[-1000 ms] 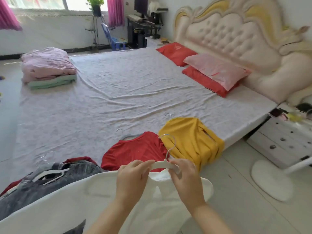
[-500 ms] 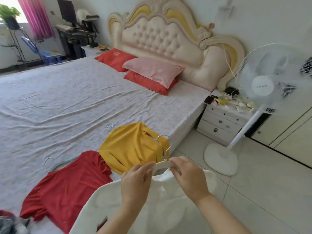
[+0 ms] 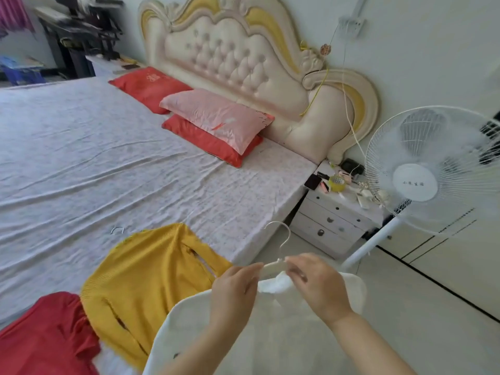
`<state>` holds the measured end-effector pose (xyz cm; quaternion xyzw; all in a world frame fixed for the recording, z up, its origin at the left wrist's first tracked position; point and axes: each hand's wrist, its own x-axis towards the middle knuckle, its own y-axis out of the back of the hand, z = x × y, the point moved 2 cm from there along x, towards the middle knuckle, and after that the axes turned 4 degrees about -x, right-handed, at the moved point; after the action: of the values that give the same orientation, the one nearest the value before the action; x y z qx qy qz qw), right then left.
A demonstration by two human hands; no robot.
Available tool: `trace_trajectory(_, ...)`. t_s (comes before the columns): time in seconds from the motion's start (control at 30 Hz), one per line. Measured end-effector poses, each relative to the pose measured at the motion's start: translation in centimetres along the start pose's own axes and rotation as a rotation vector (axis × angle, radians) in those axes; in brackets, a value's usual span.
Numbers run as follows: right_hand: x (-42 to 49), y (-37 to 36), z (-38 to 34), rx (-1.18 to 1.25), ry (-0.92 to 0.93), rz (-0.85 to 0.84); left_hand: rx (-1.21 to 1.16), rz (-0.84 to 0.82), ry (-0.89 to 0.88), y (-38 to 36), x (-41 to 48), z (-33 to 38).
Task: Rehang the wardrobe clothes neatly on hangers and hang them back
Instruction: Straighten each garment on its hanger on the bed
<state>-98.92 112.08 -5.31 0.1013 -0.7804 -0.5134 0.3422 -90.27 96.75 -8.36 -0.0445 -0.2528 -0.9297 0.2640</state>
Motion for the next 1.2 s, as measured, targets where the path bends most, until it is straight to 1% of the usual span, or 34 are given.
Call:
trace_trajectory(0.13,4.8,-1.2,4.1,0.028,0.027,0.003,-0.021,-0.049,0.029,-3.2,4.9,0.3)
trace_trajectory(0.23,8.8,-2.9,7.5,0.04,0.105,-0.003,-0.018,-0.051,0.074,-6.1,8.6,-0.1)
trace_trajectory(0.33,13.0,-5.0,11.6,0.042,0.225,0.007,-0.002,-0.037,0.135,-9.6,12.8,-0.5)
trace_trajectory(0.47,18.7,-7.5,16.9,0.121,0.292,-0.041,0.008,-0.008,0.24,-13.9,17.7,-0.2)
trace_trajectory(0.6,24.1,-9.8,19.7,0.195,0.375,-0.085,0.041,0.032,0.321,-16.0,21.9,-0.2)
trace_trajectory(0.87,33.4,-16.3,19.7,0.258,0.485,-0.12,0.071,0.137,0.422,-15.7,30.1,-3.7)
trace_trajectory(1.03,37.5,-21.1,16.9,0.333,0.482,-0.203,0.111,0.179,0.467,-13.3,34.1,-7.9)
trace_trajectory(1.2,41.2,-25.3,13.0,0.353,0.533,-0.267,0.127,0.254,0.529,-10.1,37.1,-11.8)
